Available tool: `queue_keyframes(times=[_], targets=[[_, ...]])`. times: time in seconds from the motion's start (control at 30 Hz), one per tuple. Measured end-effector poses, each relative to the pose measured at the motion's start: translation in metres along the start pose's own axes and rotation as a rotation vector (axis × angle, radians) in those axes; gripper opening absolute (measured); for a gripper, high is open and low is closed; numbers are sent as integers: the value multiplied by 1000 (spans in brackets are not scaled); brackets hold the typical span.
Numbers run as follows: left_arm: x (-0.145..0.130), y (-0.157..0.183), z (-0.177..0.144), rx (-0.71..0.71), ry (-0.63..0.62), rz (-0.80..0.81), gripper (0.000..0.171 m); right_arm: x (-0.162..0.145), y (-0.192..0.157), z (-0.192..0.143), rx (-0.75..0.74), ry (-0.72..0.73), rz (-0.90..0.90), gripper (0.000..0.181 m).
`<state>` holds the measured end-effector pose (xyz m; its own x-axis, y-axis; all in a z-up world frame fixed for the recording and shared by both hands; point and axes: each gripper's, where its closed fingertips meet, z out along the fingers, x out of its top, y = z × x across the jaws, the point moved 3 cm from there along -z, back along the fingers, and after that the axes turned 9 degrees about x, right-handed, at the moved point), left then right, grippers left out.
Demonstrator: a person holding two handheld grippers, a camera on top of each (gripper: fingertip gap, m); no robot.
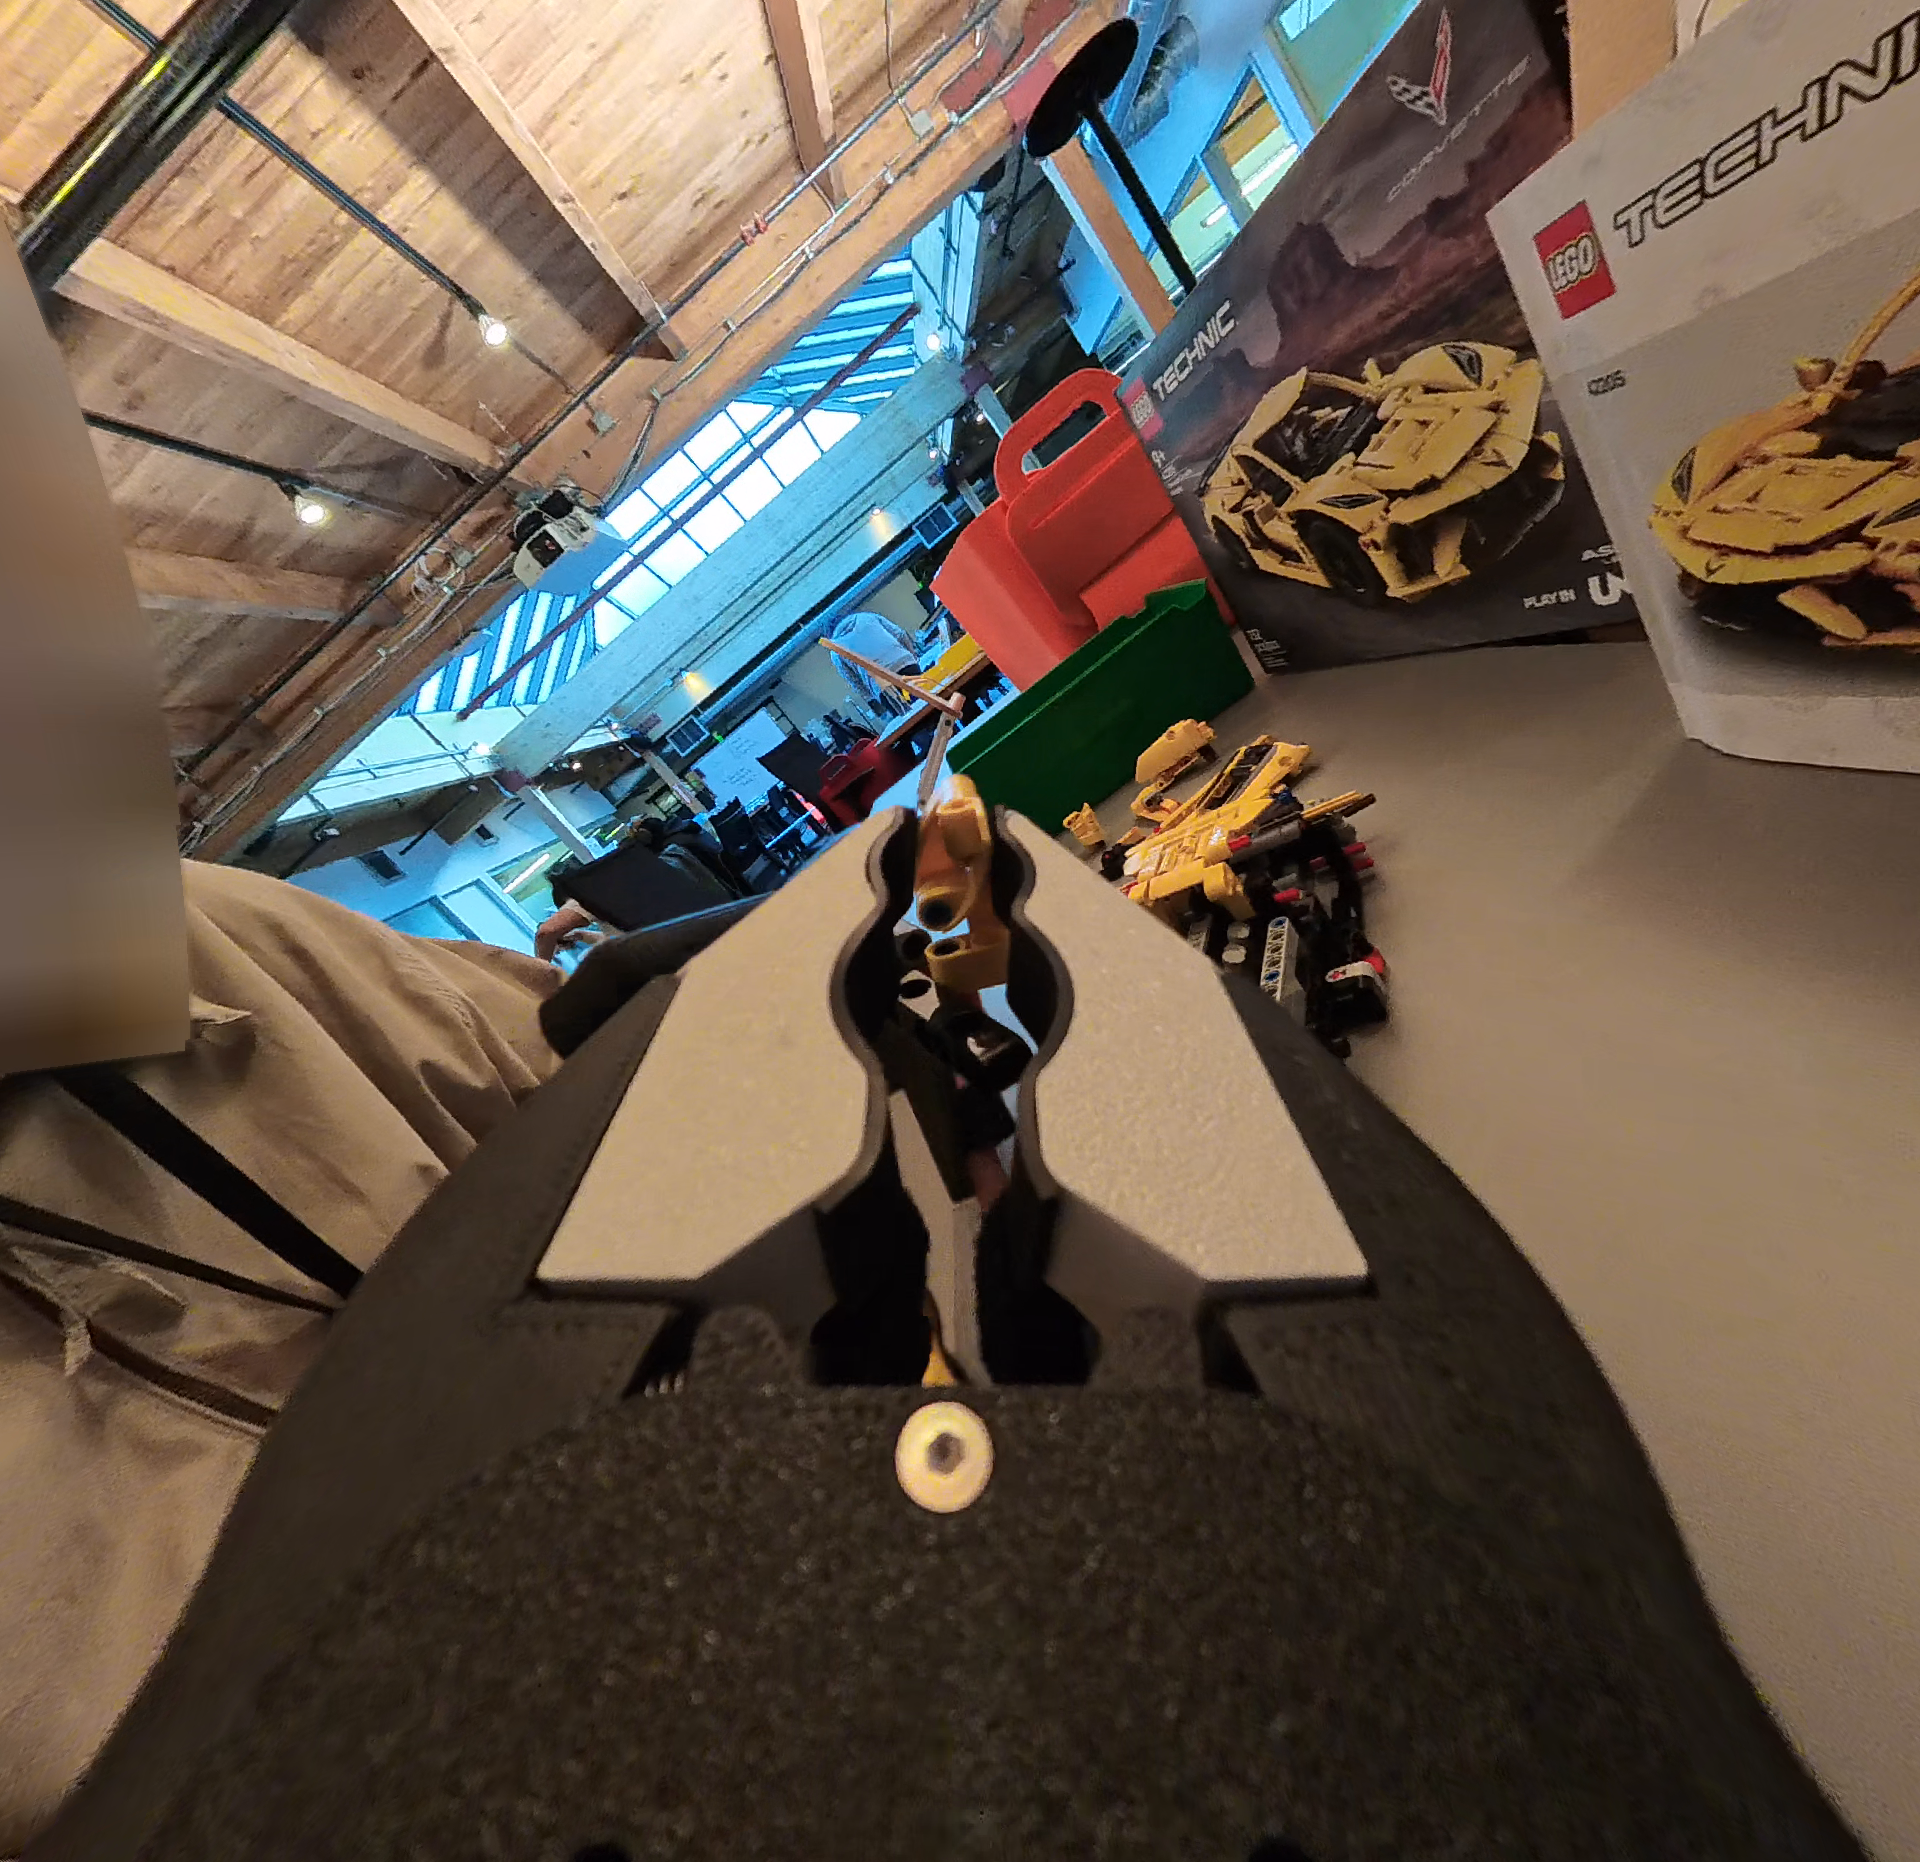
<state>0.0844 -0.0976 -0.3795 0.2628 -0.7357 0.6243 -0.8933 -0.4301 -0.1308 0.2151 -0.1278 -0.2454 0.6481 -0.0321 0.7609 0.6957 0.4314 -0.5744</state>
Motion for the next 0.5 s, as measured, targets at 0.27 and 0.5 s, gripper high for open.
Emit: queue_keyframes(times=[0.27,0.5], targets=[[17,-19,-20,-18,193,-159,31,-10,-1,16,9,-43,-29,12],[54,-75,-96,70,714,-443,30,-26,-20,46,111,-117,-136,11]])
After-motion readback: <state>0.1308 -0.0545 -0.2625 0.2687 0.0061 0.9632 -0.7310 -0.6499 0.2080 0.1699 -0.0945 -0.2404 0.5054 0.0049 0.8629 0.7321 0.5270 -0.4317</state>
